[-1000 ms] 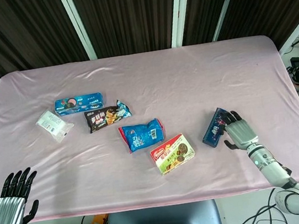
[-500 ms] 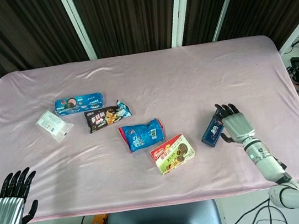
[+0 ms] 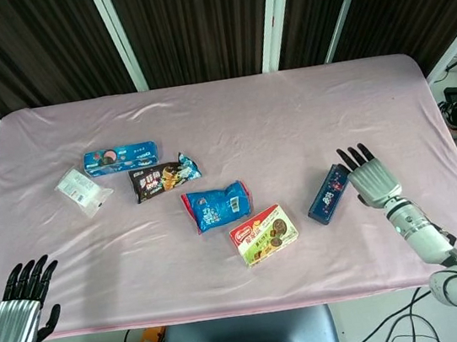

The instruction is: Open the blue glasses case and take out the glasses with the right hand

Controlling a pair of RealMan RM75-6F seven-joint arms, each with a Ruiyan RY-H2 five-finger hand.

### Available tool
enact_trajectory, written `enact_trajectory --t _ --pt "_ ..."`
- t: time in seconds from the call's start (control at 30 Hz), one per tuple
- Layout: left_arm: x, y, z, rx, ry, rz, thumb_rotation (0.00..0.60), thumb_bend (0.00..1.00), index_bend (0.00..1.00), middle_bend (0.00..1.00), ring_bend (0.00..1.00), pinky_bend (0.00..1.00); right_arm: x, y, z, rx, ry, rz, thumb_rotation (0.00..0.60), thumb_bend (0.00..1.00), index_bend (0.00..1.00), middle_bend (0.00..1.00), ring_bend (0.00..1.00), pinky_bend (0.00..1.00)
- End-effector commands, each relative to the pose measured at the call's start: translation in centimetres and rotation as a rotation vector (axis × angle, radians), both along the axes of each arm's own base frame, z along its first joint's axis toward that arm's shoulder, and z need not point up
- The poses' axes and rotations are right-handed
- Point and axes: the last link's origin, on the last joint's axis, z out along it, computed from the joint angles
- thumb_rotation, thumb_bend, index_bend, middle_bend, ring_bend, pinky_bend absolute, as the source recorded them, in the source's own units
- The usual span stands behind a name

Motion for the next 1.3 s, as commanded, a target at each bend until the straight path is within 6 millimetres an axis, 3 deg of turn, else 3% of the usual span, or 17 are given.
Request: enact_trajectory --t 0.03,0.6,1.13,1.3 --pt "0.1 0.0 -0.3 -0.007 0.005 -0.002 0.600 0.39 0.00 0.00 0.00 0.00 0.1 -0.2 -0.8 0.016 0.007 0.005 0.600 0.41 0.31 0.00 0.00 0.00" --pt "0.1 0.1 0.0 0.004 -0.004 0.002 0.600 0.39 0.00 0.00 0.00 0.00 0.8 -0.9 -4.7 0.061 0.047 0.007 0.600 0.41 0.32 0.00 0.00 0.00" --pt "0.0 0.1 0.2 0.008 -0.009 0.001 0.600 0.39 0.00 0.00 0.00 0.00 4.4 -2.3 -7.9 -0.008 -0.044 -0.057 0.600 0.41 0.31 0.00 0.00 0.00" --pt "-0.1 0.0 0.4 0.012 -0.014 0.001 0.600 0.39 0.00 0.00 0.00 0.00 4.8 -2.1 -7.7 -0.011 -0.051 -0.062 0.600 0.41 0.31 0.00 0.00 0.00"
